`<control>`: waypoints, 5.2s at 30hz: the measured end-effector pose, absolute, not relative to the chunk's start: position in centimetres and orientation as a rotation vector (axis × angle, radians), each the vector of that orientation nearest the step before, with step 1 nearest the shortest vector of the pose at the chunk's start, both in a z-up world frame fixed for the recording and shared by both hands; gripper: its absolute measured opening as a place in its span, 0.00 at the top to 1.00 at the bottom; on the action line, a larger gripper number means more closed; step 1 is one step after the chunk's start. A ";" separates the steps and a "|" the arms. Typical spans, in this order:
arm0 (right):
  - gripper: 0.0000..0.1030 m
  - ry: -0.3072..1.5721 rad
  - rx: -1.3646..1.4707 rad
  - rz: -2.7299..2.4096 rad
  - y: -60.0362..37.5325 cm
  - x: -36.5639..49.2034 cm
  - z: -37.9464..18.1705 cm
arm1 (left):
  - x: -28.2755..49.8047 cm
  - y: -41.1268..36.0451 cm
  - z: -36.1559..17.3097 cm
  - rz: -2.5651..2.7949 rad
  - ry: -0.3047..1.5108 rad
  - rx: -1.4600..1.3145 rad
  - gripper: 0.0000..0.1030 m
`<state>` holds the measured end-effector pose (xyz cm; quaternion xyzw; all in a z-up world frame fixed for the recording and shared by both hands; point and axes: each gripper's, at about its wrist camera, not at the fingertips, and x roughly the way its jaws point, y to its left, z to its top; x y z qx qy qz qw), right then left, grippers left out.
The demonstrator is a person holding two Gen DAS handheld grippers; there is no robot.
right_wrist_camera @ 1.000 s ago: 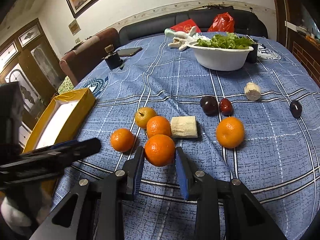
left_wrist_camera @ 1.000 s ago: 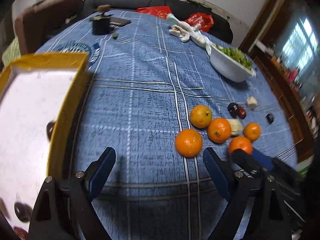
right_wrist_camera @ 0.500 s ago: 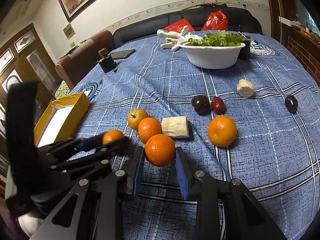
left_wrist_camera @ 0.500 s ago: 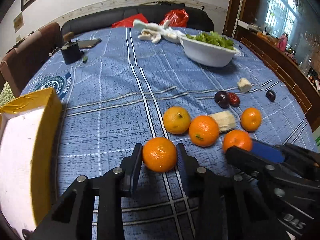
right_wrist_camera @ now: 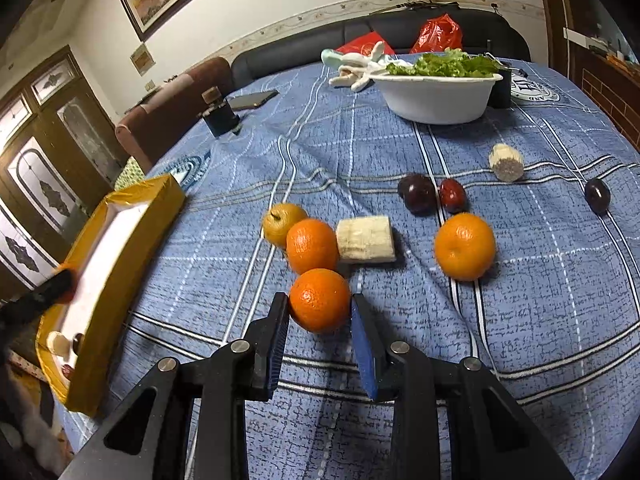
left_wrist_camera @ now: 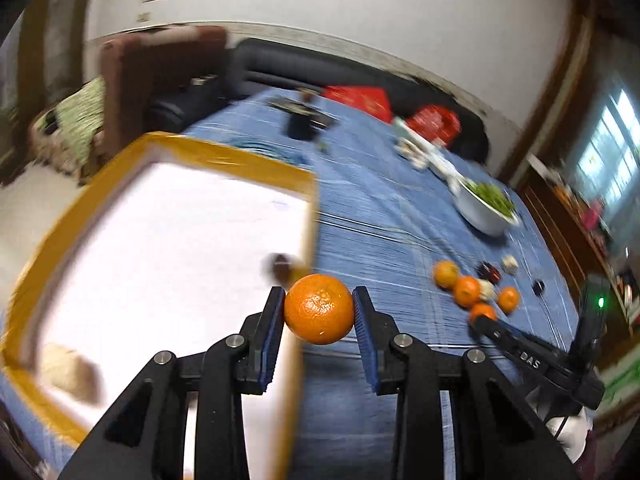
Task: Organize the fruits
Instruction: 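Place both mandarins into the white tray and open both tools, then move both tools back over the fruit on the table, then grasp a mandarin with the right tool while the left tool grasps another mandarin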
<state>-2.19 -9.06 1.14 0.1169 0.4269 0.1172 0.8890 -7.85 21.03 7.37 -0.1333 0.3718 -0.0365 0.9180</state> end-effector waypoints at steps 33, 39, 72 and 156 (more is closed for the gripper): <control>0.64 1.116 -0.016 0.781 21.3 -2.2 2.7 | -11.2 39.3 5.9 0.087 0.747 -0.541 0.34; 0.51 1.069 0.011 0.772 19.7 -2.9 4.1 | -12.8 38.4 6.3 0.073 0.734 -0.561 0.32; 0.88 0.958 0.058 0.328 8.9 -1.7 3.9 | -15.0 33.2 5.2 0.024 0.775 -0.528 0.29; 0.66 0.853 0.524 0.342 -20.2 0.3 1.6 | -2.6 4.4 6.5 -0.389 0.810 -0.001 0.69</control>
